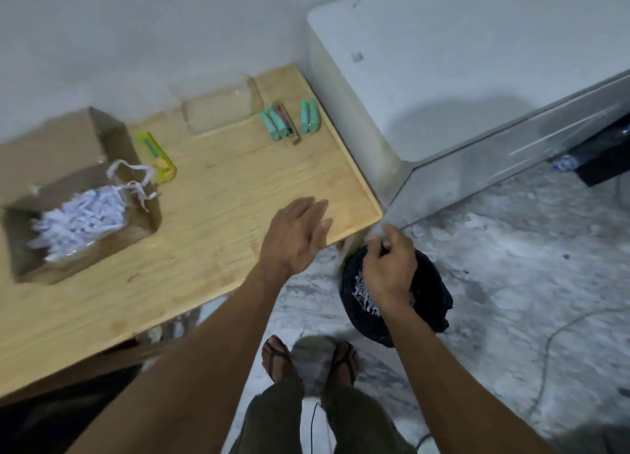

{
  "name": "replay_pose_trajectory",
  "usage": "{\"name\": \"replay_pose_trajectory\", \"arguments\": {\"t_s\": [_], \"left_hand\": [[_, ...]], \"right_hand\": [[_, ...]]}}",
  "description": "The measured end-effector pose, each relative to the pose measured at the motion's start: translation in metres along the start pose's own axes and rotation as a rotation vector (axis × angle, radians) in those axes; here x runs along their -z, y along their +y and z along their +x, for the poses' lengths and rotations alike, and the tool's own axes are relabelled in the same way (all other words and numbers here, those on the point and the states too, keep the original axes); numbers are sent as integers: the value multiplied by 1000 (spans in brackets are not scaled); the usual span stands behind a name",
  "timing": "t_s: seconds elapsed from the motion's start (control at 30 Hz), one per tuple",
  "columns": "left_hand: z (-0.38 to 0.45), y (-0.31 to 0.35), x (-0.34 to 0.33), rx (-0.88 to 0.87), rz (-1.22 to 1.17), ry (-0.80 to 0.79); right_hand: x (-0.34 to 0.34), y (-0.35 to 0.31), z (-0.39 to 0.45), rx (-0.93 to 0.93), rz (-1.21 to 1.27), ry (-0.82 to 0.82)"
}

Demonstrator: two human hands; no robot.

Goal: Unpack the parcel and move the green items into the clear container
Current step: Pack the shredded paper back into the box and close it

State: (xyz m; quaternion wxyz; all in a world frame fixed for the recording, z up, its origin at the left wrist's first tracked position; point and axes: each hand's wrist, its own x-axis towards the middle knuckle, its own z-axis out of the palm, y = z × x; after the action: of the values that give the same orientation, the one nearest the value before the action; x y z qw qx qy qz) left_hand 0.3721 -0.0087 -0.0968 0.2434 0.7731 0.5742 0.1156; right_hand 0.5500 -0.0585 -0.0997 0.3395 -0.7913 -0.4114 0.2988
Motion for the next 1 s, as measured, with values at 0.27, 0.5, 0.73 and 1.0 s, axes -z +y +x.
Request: {"name": "replay_pose_trajectory", "arguments": {"t_s": [0.27, 0.5, 0.73, 1.0], "left_hand": [[-83, -26, 73, 313, -89, 230], [-152, -85, 135, 487, -58, 485], [-191, -176, 178, 627, 95, 721], [-188, -273, 195, 801, -36, 636]], "right_hand": [[-39, -116, -36, 234, 41, -224], [-100, -191, -75, 385, 20, -421], [-189, -239, -96, 347, 3, -498], [-275, -273, -102, 298, -33, -510]]}}
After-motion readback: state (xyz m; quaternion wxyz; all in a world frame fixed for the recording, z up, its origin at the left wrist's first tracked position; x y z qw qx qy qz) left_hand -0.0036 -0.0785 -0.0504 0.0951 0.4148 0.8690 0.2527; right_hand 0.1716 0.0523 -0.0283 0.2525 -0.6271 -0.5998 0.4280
